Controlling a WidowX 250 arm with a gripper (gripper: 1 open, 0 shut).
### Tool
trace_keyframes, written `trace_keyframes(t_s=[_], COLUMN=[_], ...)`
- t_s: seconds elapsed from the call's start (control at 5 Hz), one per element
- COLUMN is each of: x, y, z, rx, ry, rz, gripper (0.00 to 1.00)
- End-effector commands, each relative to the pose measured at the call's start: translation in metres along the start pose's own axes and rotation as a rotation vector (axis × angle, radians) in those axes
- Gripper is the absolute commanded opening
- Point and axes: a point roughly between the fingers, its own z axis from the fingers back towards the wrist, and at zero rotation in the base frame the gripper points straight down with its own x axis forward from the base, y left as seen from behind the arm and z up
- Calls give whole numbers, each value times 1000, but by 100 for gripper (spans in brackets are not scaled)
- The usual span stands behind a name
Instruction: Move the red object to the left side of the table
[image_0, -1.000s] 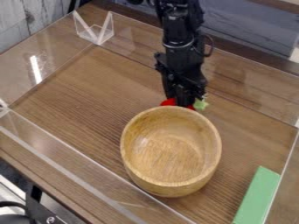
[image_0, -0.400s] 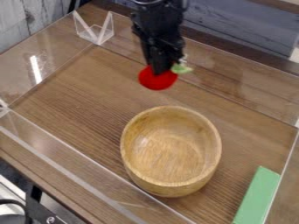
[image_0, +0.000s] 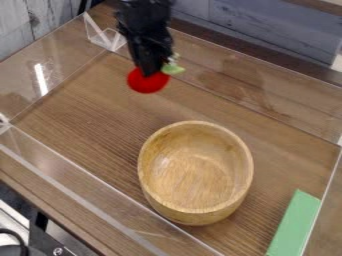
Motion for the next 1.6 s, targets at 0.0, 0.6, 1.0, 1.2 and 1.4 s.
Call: trace_keyframes(t_s=[0.0, 0.6, 1.0, 1.2, 1.4], x=[-4, 9, -7, -10, -13], y=[35, 94, 113, 118, 121], z=[9, -9, -16, -13, -10], rx=[53, 69, -6, -46, -85], ry=[-36, -33, -33, -35, -36], rz=[78, 147, 94, 93, 91], gripper=[0, 0, 0, 0, 0])
